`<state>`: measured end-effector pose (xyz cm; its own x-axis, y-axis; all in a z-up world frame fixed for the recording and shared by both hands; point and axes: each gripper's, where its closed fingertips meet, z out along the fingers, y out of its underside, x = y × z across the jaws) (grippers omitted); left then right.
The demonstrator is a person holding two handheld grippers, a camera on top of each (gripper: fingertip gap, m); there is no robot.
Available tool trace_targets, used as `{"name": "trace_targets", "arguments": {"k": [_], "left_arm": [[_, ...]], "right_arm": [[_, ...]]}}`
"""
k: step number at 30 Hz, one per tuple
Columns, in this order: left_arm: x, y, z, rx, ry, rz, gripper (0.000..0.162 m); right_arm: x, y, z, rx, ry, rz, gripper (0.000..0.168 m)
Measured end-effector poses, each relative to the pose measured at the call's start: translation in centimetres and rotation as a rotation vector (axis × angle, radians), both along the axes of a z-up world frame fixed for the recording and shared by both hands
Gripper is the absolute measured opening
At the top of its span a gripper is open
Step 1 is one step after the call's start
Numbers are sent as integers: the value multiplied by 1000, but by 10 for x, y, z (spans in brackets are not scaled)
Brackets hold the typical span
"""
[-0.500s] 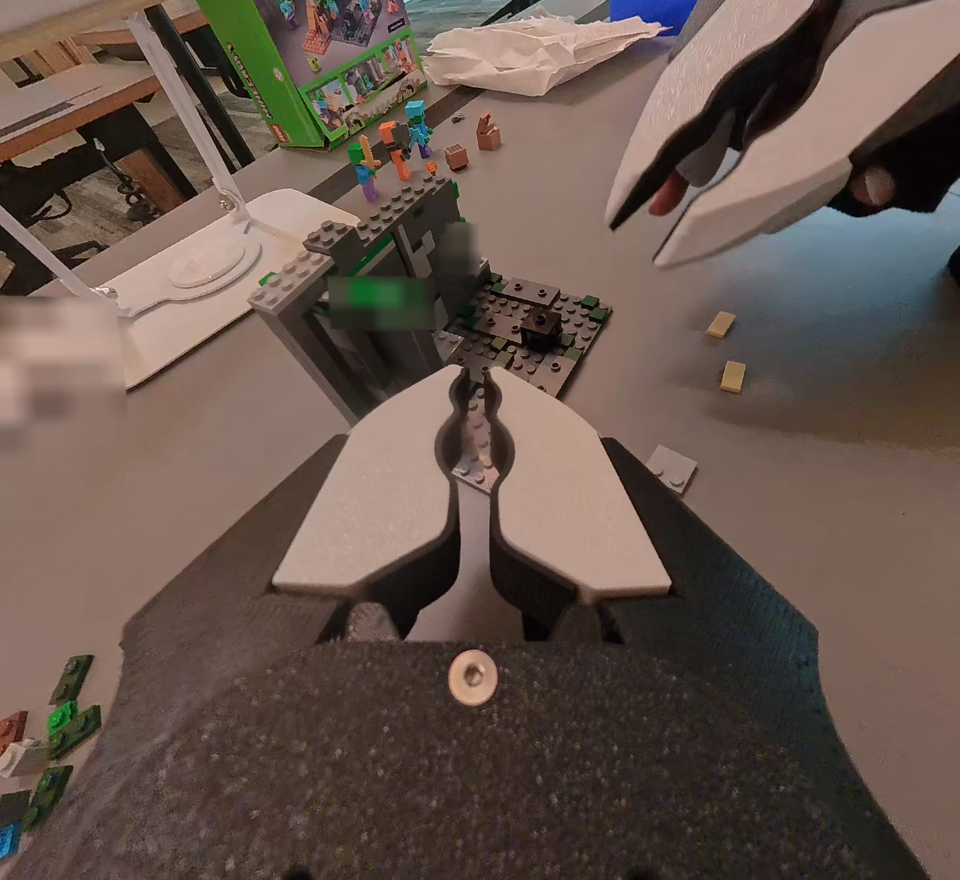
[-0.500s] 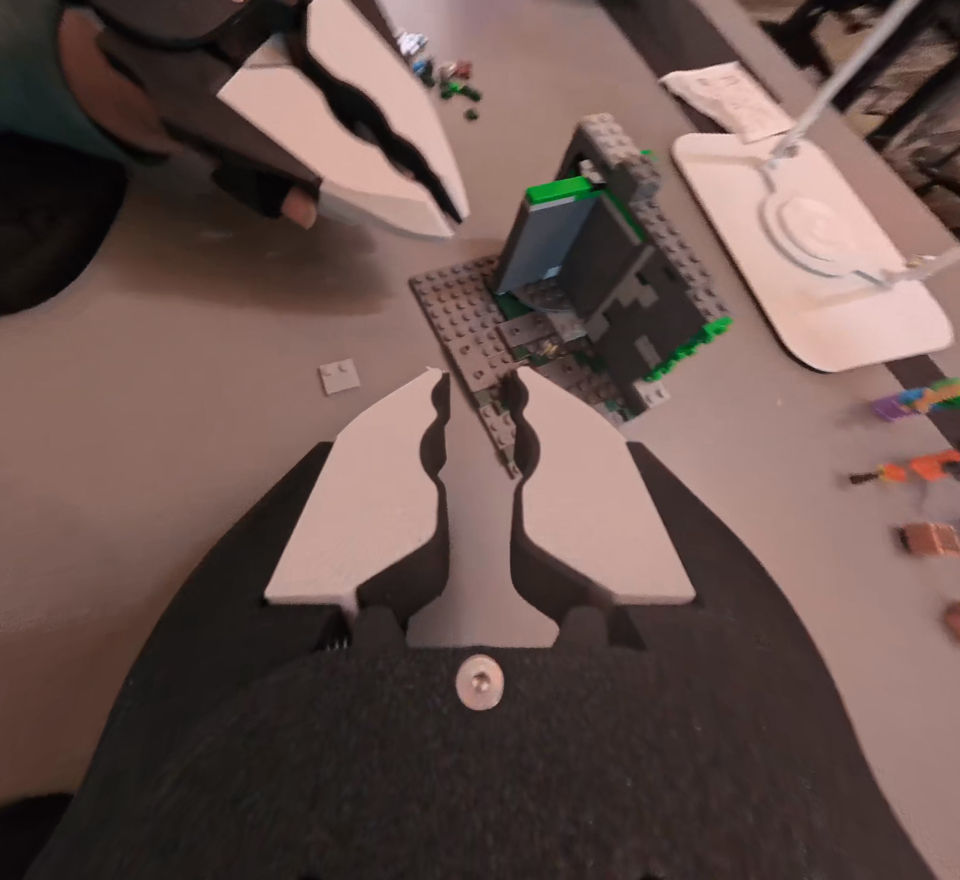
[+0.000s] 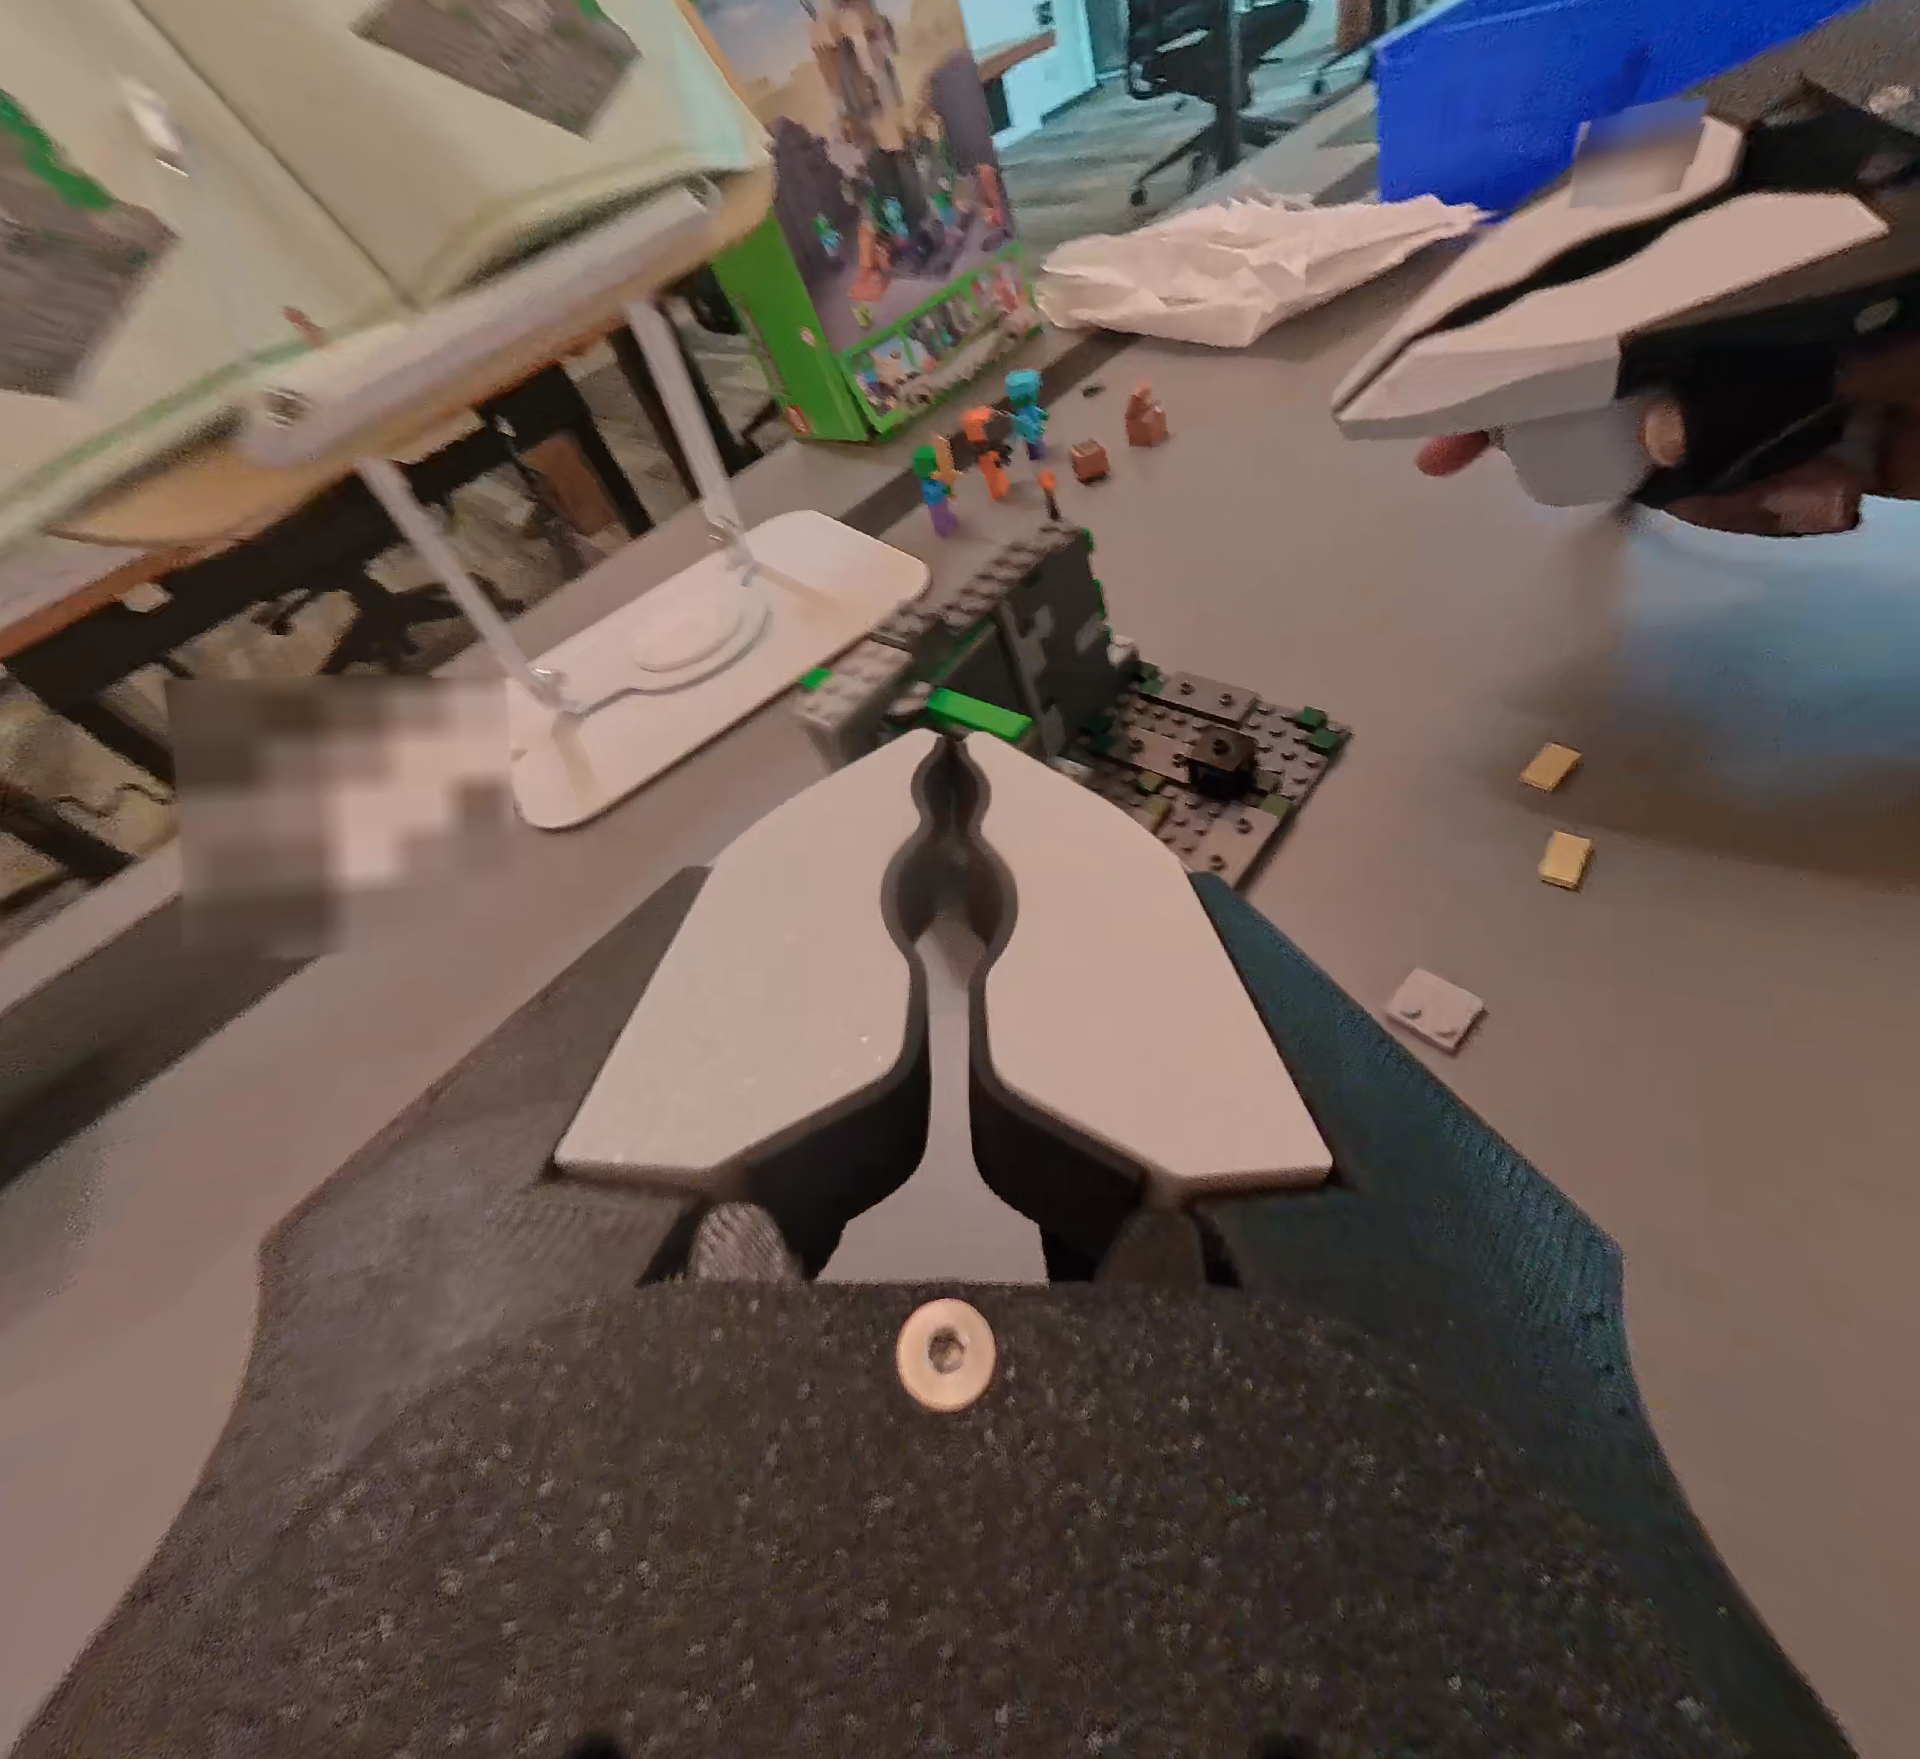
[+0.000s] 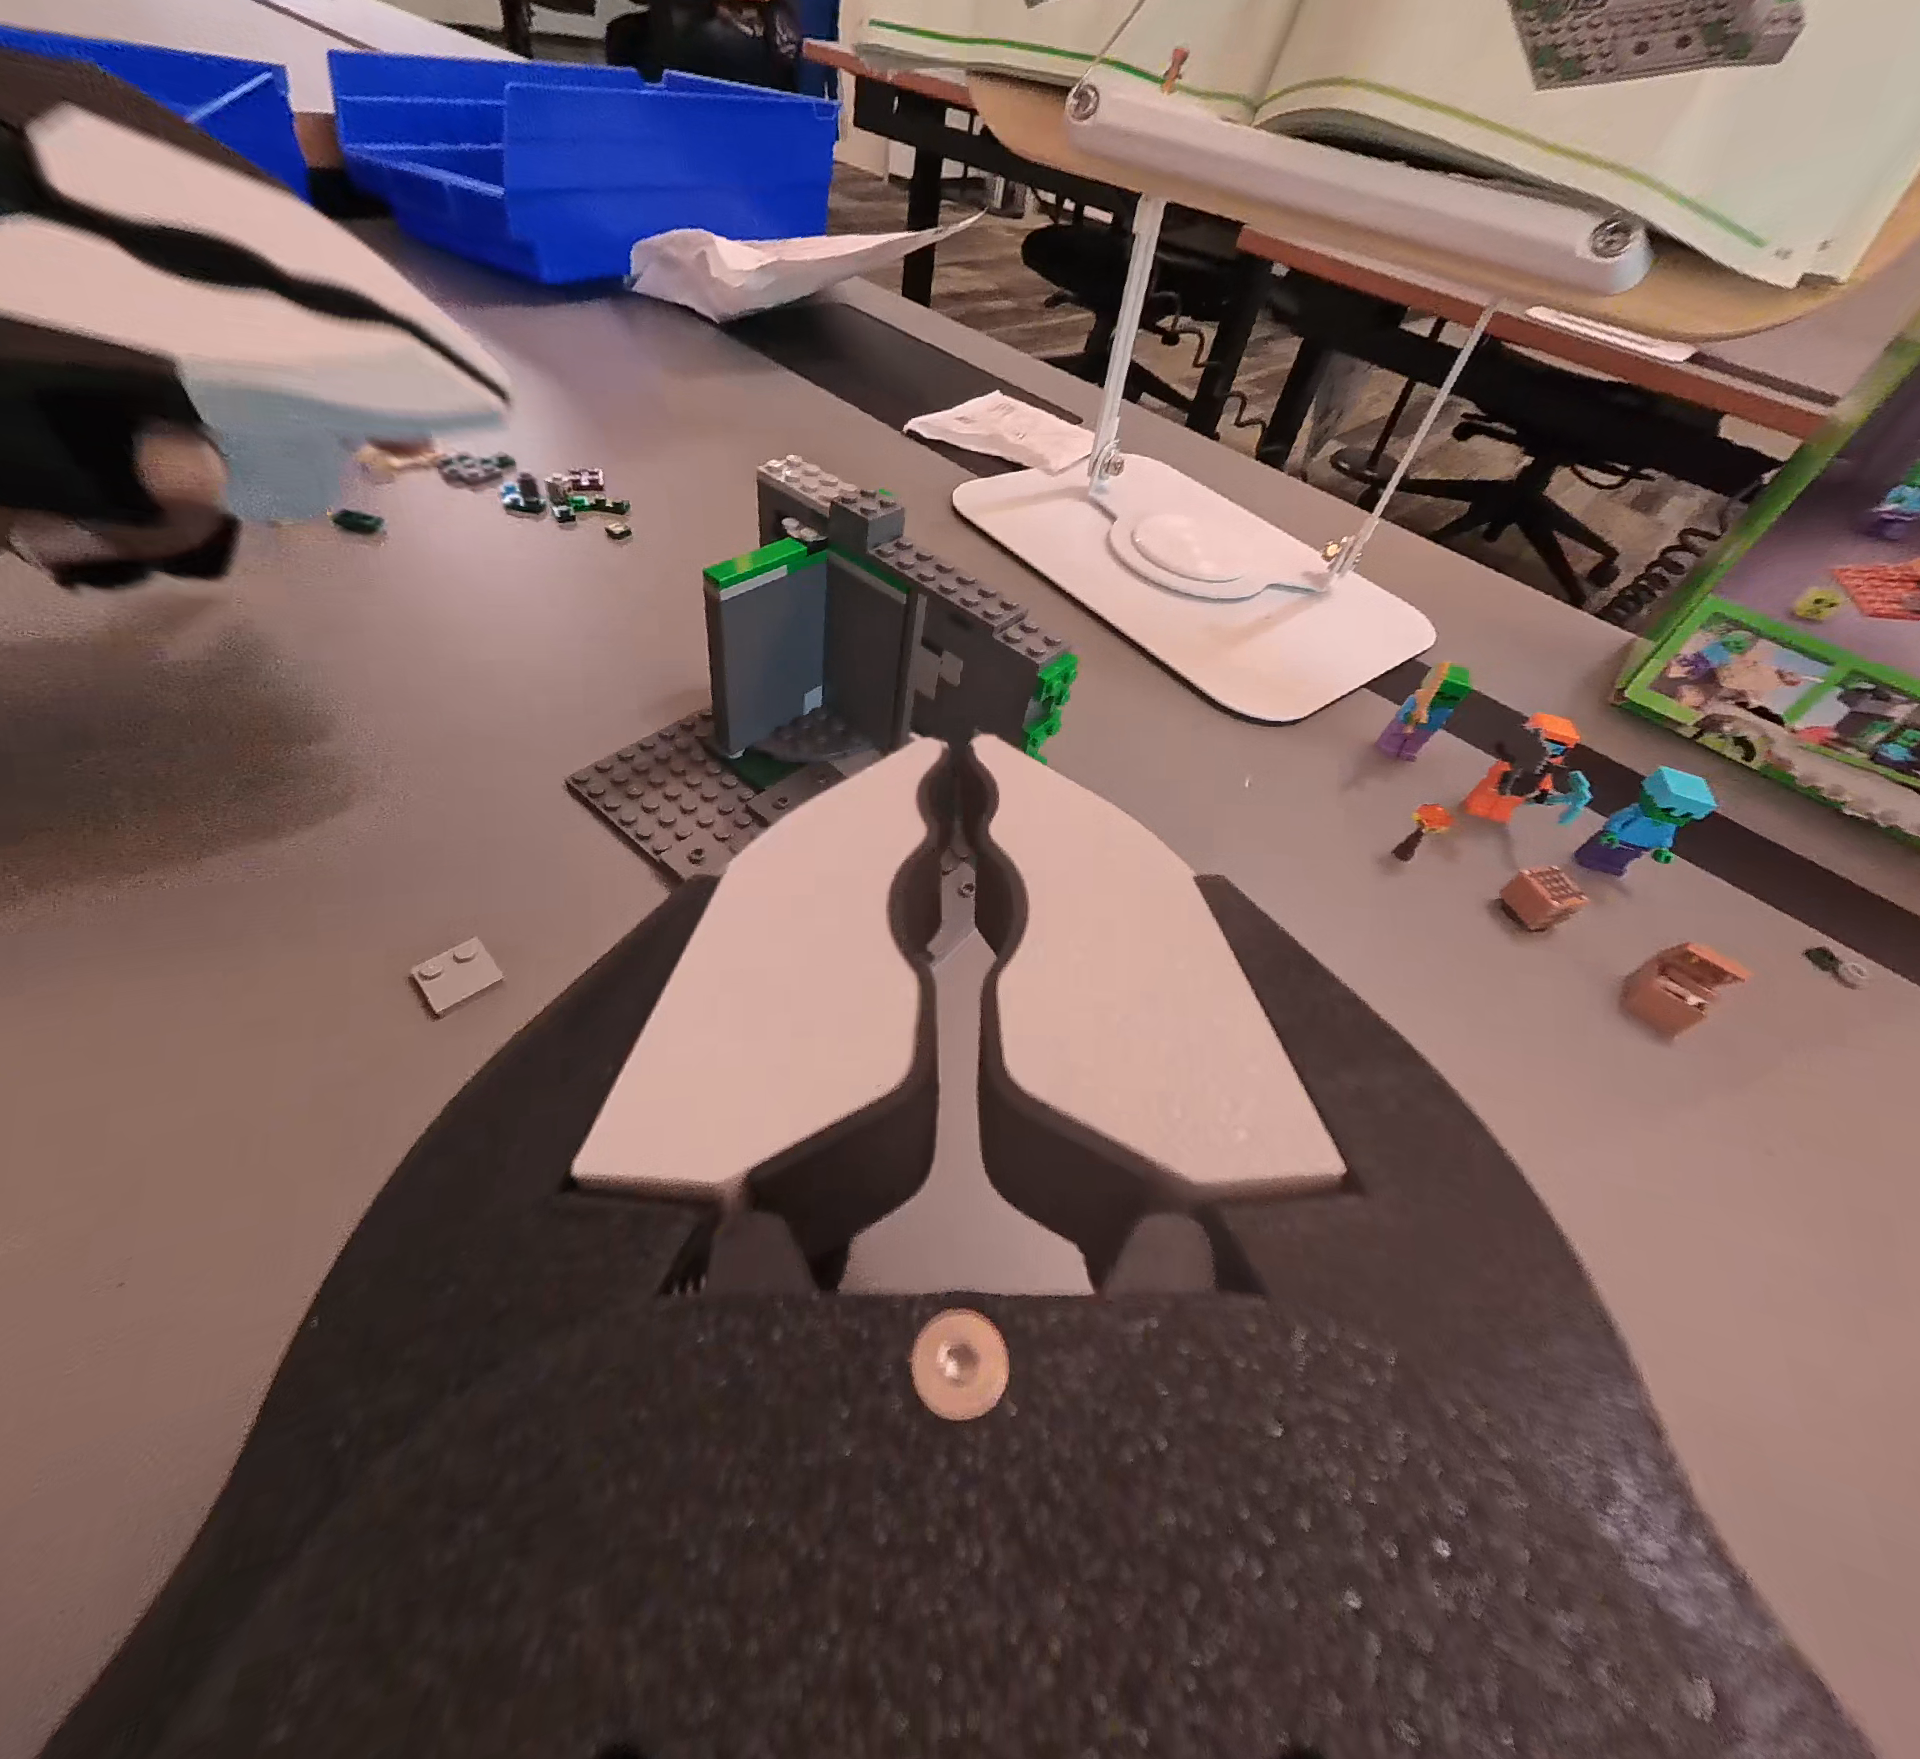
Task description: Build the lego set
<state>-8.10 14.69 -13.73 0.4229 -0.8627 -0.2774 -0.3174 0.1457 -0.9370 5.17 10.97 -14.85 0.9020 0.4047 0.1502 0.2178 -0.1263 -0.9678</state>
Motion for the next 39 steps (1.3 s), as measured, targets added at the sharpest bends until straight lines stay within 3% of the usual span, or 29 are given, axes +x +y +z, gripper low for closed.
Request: {"name": "trace_targets", "arguments": {"k": [4, 9, 13, 18, 25, 31, 39], "left_arm": [[-49, 11, 46, 49, -26, 102, 1], [-153, 41, 93, 34, 42, 297, 12], [-245, 67, 97, -59, 232, 429, 22], [-340, 98, 60, -246, 476, 502, 24], [-425, 124, -22, -462, 795, 529, 20], [-450, 121, -72, -580, 1005, 410, 24], [-453, 122, -96, -528, 1153, 300, 25]], "right_arm": [[-1, -2, 2, 12, -15, 4, 0], [-5, -4, 2, 0, 3, 30, 0], [-9, -6, 2, -4, 12, 46, 0], [-15, -6, -5, -23, -9, 64, 0], [-21, -4, -18, -55, -56, 63, 0], [-23, -2, -26, -58, -110, 55, 0], [-22, 0, -33, -79, -123, 51, 0]]}}
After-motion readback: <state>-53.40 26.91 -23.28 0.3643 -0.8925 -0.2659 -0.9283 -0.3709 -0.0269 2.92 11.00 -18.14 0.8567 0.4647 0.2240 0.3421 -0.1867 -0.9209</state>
